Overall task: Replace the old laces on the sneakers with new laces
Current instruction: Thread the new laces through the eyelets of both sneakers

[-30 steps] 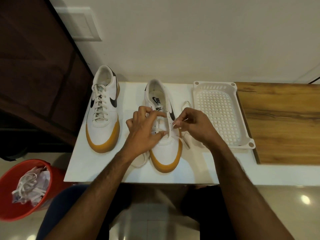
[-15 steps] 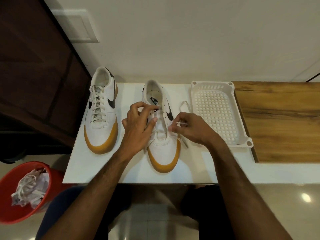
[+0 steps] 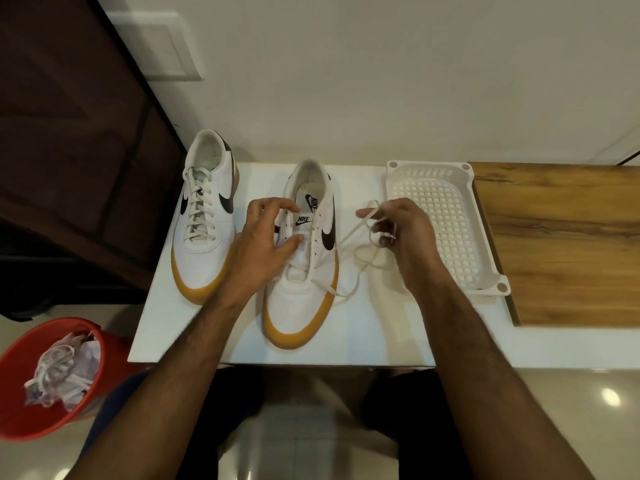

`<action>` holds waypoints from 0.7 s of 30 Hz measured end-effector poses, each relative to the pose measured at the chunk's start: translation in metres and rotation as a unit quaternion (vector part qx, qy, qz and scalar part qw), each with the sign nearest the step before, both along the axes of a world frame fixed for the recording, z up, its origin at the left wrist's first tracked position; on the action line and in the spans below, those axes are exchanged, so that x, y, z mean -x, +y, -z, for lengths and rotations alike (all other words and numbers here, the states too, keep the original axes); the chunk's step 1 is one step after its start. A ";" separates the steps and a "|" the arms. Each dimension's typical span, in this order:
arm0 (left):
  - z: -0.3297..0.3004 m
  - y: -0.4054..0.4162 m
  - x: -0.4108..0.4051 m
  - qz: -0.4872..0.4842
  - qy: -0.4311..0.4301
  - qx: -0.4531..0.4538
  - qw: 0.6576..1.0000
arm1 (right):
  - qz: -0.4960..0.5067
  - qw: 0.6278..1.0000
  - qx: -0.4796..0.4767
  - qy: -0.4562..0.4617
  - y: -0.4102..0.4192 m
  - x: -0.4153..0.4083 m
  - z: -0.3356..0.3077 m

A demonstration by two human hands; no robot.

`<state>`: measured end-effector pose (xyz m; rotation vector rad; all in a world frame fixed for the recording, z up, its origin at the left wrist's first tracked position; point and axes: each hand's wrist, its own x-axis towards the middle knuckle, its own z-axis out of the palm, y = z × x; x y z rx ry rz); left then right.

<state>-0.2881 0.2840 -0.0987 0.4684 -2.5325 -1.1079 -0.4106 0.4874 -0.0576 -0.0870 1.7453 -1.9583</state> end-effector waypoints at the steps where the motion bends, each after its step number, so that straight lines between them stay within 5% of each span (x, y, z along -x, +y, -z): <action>1: 0.000 0.000 0.000 0.003 0.000 0.000 1.000 | 0.057 0.994 0.069 -0.066 0.003 0.003 0.000; 3: 0.000 0.000 0.000 0.006 -0.002 0.001 1.000 | 0.097 0.985 0.081 -0.117 0.006 0.004 0.002; 5: -0.001 0.000 0.001 0.009 -0.010 0.003 1.000 | 0.034 0.994 -0.101 0.016 0.006 0.000 0.008; 8: -0.003 -0.003 -0.002 0.006 -0.024 0.003 1.000 | -0.171 0.929 -0.255 0.204 -0.004 -0.009 0.009; 10: -0.006 -0.008 -0.005 -0.005 -0.049 -0.014 0.999 | -0.293 0.883 -0.297 0.216 -0.011 -0.016 0.012; 13: -0.010 -0.010 -0.006 -0.009 -0.100 -0.067 0.993 | -0.348 0.837 -0.336 0.254 -0.017 -0.022 0.017; 21: -0.014 -0.011 -0.006 -0.022 -0.120 -0.132 0.984 | -0.123 0.984 -0.075 0.103 0.000 -0.007 0.004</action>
